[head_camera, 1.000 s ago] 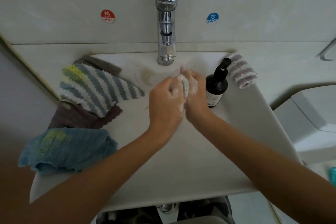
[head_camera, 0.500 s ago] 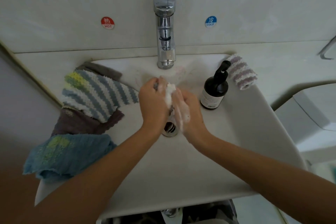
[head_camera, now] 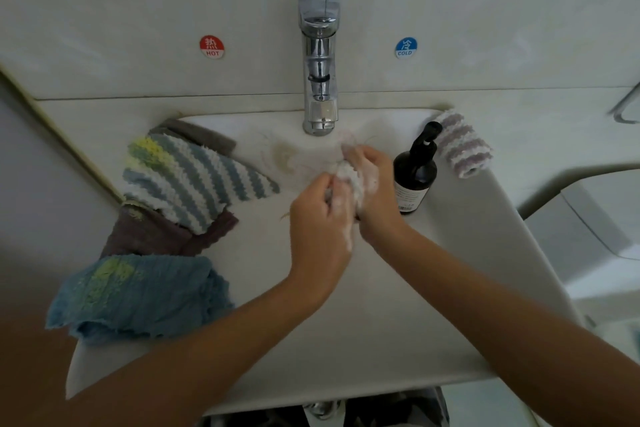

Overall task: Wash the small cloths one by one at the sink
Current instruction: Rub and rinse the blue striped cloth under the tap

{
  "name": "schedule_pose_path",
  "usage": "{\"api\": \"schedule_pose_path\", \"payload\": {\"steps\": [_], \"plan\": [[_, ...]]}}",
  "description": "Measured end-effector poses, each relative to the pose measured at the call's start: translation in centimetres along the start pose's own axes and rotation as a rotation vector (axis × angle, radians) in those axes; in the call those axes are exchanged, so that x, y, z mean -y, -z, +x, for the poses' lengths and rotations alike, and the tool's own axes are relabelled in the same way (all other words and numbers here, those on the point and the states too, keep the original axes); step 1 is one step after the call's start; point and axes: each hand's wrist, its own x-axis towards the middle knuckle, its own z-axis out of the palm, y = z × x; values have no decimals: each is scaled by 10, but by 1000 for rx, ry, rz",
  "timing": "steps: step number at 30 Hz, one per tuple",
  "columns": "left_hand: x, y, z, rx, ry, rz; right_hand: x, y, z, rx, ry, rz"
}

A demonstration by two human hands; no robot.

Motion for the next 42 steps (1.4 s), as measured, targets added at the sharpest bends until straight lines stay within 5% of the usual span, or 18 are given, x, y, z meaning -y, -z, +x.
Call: {"api": "schedule_pose_path", "payload": {"steps": [6,11,17,22,26,32,38,42], "plan": [[12,12,40,-147,96,-19,-1,-5,-24,206,-16,-116],[1,2,8,-20,-33,30,-10,-1,-8,-23,-29,-57],[15,8,33,-99,-27,116,0,0,-23,135,-73,-71],[10,5,22,1,-94,100,0,-1,-14,22,-93,4],[19,17,39,-84,-94,185,-1,-2,-25,180,-81,-70],[6,4,11,-6,-182,114,-5,-1,-14,-51,33,-66],[12,8,26,-119,-67,48,-6,-5,-18,118,99,-169],[3,4,14,-79,-135,19,2,-1,-10,9,202,-209]]}}
